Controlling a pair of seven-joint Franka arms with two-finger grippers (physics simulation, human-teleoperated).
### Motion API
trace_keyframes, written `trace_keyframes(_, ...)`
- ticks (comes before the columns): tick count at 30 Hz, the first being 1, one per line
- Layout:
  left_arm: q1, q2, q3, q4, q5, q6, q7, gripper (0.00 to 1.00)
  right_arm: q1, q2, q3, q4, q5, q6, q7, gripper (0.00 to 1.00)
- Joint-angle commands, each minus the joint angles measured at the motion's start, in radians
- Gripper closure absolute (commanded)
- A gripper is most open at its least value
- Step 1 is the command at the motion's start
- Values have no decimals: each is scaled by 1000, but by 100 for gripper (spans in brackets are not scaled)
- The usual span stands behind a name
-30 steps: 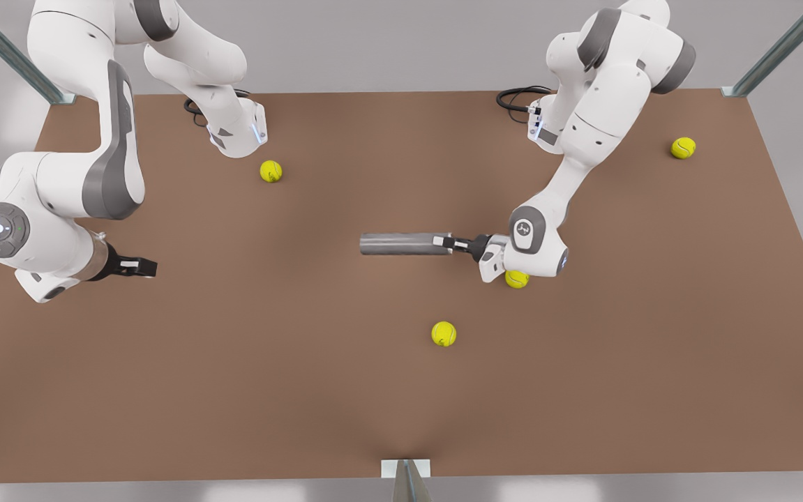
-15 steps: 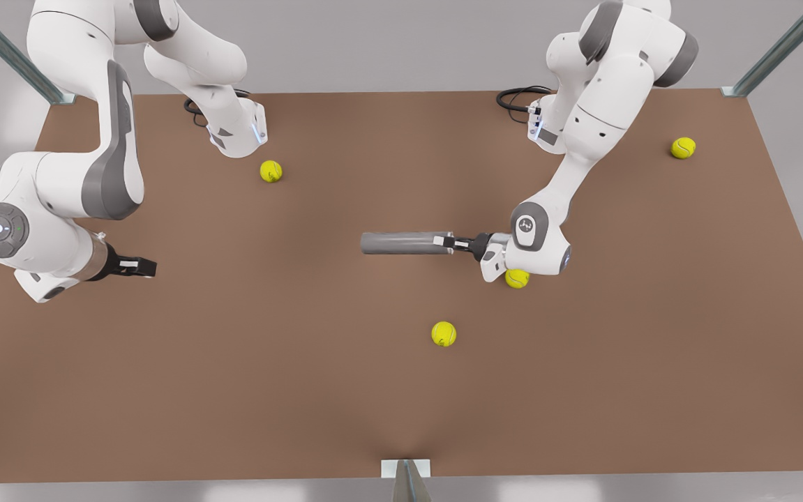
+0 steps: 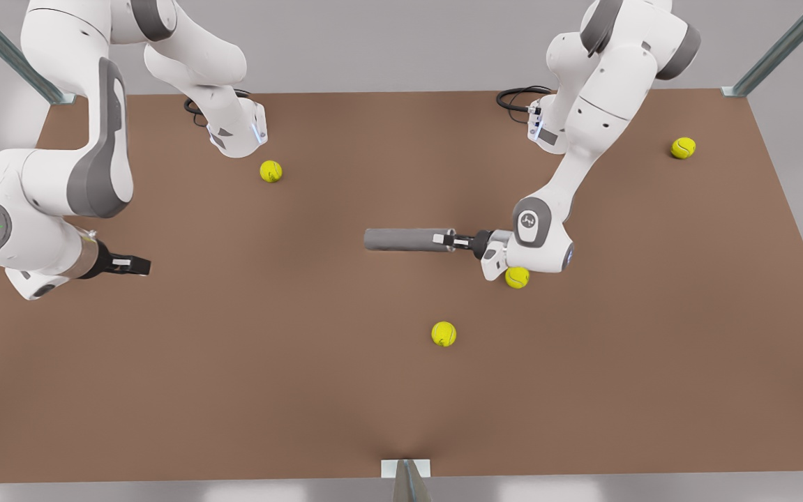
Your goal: Put the tennis tube upright
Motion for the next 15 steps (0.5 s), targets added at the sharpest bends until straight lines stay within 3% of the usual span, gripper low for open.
trace_keyframes(1, 0, 0, 0, 0, 19, 0, -2, 79, 1, 0, 0, 2, 0, -3, 0, 0)
trace_keyframes(6, 0, -8, 0, 0, 22, -3, 0, 79, -39, 11, 0, 38, 25, -107, 0, 0)
trace_keyframes(8, 0, -11, 1, 0, 22, -6, 0, 79, -136, 11, 0, 37, 158, -110, 3, 0)
trace_keyframes(15, 2, -40, 5, 0, 79, -6, -50, 79, -61, 11, 6, 32, 45, -120, 9, 0)
